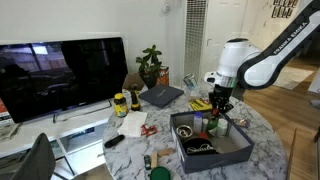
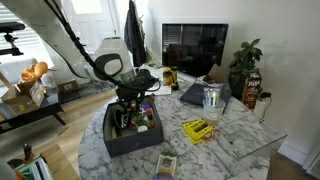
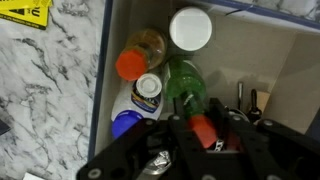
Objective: Put the green bottle inside the box
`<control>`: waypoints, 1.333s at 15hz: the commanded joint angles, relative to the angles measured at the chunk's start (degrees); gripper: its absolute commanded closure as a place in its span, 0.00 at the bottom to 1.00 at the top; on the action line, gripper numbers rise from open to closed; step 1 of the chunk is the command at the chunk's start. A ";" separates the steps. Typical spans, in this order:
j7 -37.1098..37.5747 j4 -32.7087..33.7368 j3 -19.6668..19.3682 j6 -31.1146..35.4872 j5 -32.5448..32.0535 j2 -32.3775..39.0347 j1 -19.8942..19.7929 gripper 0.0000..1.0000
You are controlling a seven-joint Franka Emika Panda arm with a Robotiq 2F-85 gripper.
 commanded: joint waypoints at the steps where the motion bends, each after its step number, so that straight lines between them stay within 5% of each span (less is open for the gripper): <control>1: -1.29 1.33 0.34 -2.23 1.54 0.87 -0.82 0.92; 12: -1.94 1.31 0.54 -1.85 4.29 1.29 -1.73 0.92; 13: -1.90 1.31 0.54 -1.84 4.45 1.37 -1.73 0.62; 14: -2.06 1.32 0.59 -1.77 4.88 1.44 -1.74 0.43; 20: -2.13 -0.15 0.61 -1.37 5.10 -2.16 -1.53 0.00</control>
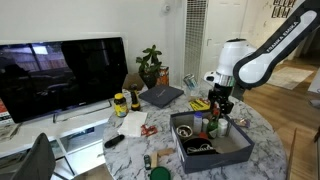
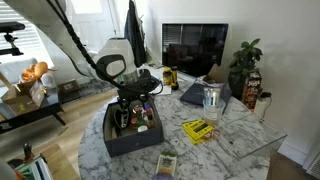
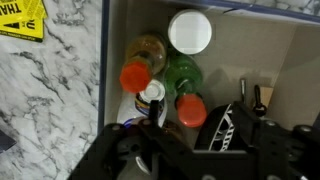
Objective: Put the green bottle inside the box
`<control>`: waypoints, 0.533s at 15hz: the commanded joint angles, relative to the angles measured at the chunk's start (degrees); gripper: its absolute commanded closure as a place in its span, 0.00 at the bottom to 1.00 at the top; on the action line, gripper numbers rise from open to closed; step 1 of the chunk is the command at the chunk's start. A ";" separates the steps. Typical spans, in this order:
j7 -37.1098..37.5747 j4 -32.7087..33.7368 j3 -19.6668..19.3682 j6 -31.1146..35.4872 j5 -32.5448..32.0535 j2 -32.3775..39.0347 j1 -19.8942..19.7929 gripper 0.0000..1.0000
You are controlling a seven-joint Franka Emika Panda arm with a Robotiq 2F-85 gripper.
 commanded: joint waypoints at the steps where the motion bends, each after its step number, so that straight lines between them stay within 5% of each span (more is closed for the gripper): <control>1: -2.11 -2.26 0.61 0.15 1.51 -5.18 -0.31 0.00; 6: -22.38 -6.19 -1.61 -4.32 19.91 -18.46 5.42 0.00; 7: -14.96 -2.11 -1.25 -1.22 13.42 -10.50 3.47 0.00; 8: -16.00 -2.37 -1.53 -1.87 14.40 -12.23 4.32 0.01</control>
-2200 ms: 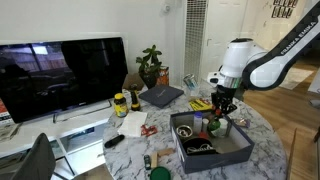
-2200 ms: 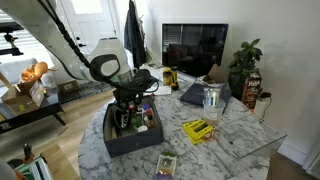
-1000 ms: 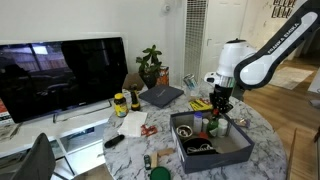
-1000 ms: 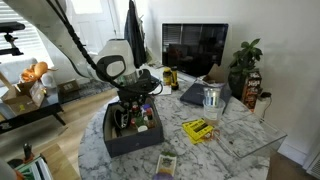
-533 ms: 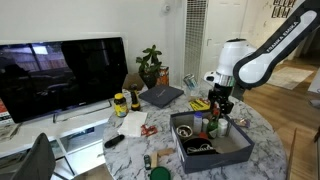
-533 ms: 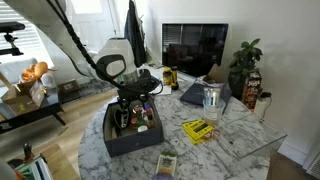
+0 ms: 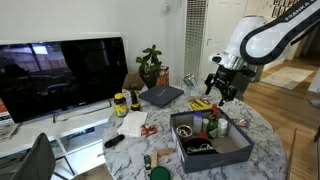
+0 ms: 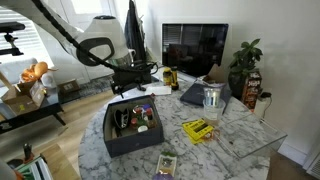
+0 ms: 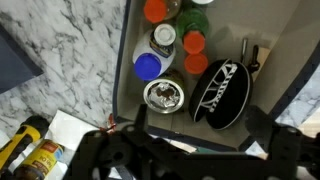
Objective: Put the green bottle inside the box
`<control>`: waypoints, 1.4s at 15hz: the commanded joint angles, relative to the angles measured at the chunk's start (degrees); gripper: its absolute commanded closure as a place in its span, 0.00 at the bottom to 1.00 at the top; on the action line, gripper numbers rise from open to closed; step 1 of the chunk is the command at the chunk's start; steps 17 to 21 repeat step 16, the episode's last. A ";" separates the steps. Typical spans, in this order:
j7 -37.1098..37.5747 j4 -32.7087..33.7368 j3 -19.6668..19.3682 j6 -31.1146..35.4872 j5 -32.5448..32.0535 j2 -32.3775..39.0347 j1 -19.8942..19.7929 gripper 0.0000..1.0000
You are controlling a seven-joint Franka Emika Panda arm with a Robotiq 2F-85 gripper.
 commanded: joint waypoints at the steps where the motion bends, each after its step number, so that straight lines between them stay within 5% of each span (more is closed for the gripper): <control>1: 1.16 0.00 -1.45 -0.05 -0.96 -0.63 1.50 0.01; 21: 1.07 0.63 -1.47 -0.03 -0.73 1.73 0.98 0.00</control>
